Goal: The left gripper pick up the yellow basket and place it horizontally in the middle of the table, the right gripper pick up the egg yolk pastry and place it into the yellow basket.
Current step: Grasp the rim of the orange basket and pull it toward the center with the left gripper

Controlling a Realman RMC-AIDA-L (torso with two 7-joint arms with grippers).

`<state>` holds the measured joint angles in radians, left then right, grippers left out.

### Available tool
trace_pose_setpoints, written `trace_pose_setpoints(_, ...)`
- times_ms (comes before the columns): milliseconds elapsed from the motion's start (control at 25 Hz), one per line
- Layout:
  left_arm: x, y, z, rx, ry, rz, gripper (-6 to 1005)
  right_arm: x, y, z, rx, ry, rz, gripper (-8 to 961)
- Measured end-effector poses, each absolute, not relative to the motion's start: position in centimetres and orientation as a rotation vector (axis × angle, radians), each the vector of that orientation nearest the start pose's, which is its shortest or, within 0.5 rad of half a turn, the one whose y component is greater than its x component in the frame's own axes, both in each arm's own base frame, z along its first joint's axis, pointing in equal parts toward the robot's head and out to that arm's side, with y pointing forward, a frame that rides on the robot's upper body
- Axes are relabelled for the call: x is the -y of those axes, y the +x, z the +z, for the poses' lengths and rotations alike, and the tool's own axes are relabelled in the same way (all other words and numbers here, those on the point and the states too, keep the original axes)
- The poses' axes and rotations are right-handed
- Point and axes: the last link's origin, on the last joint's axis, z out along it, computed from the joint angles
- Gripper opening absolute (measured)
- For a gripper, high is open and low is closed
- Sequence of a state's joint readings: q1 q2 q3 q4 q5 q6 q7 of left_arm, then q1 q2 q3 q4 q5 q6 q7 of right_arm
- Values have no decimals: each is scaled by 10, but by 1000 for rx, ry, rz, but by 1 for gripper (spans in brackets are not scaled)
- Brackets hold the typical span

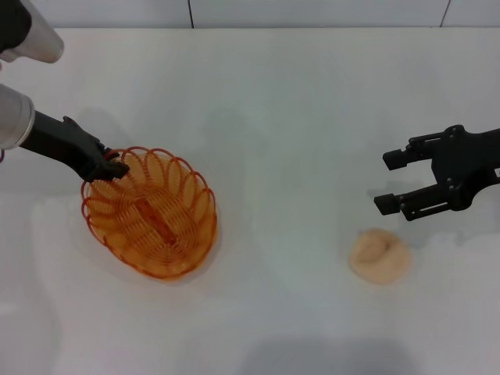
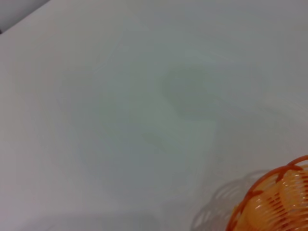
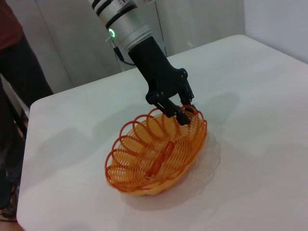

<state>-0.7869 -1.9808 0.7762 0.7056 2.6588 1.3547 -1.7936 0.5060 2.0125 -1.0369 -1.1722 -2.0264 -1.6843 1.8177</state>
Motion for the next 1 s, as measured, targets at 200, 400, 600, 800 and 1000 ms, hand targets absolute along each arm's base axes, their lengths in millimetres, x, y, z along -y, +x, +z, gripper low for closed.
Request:
trace_pose_setpoints(200,-401,-272,31,718,-2703,332,262,-337,199,45,-465,-2957,279,781)
trace_pose_setpoints(400,-401,-272,31,722,-2702,330,192,-337,199,45,-465,-2957,279,781)
trace_pose_setpoints(600,-402,-269,31,723,-2708,331,133,-337,199,46,-464,-2956,279,781)
trace_pose_setpoints(800,-398,-266,34,720,-2747,332,110,-338,199,46,-464,-2956,279,781)
trace_pose_setpoints(1000,-397,-260,39,720,-2763,291,103,-338,198,46,-464,-2954,279,781)
